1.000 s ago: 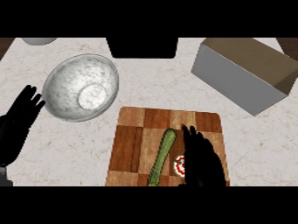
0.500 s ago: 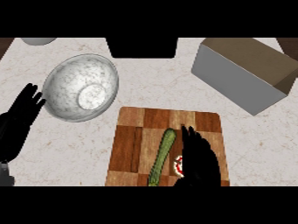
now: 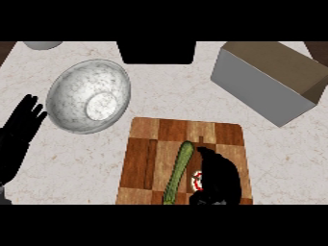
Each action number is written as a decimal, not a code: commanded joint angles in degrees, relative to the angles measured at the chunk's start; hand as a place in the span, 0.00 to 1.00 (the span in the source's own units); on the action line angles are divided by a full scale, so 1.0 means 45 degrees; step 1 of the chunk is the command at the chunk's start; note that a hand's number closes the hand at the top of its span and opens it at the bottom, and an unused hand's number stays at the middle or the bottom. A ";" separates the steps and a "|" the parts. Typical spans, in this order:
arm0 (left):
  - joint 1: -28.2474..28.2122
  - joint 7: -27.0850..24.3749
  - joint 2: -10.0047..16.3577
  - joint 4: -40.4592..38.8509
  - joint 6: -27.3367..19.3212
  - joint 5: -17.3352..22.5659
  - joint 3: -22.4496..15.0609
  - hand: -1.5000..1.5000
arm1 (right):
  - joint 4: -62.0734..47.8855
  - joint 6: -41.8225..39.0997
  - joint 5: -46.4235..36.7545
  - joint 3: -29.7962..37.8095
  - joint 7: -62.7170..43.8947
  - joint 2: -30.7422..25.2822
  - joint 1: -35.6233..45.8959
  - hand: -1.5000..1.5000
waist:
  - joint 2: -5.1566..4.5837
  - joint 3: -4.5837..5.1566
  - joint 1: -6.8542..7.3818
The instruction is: Pick the cupcake from the cutting board and place it in the cardboard box
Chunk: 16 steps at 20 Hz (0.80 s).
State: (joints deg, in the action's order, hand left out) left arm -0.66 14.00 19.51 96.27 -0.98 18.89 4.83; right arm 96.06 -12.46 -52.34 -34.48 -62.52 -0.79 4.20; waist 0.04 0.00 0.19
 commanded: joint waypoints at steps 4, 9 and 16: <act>-0.0203 -0.0097 -0.0550 0.0186 0.0200 -0.0530 0.0171 0.50 | -0.0893 0.0395 -0.0648 -0.0038 -0.0122 0.0164 0.0549 1.00 | -0.0003 -0.0001 0.0000; 0.0690 0.0174 -0.0568 -0.0578 0.0460 -0.0457 0.0540 0.50 | 0.0557 -0.0585 -0.1125 -0.0074 -0.0033 -0.0159 -0.0148 1.00 | -0.0003 0.0001 -0.0065; 0.1125 0.0095 -0.0597 -0.0747 0.0438 -0.0435 0.0318 0.50 | -0.4101 -0.1875 0.0982 0.0534 0.6414 -0.0829 0.4745 1.00 | -0.0199 -0.0009 0.0472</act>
State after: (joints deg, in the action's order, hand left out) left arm 2.37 14.59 17.09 94.18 1.08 16.64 5.89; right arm 84.31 -17.53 -51.11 -33.22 -43.59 -3.51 17.49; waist -0.54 -0.03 1.60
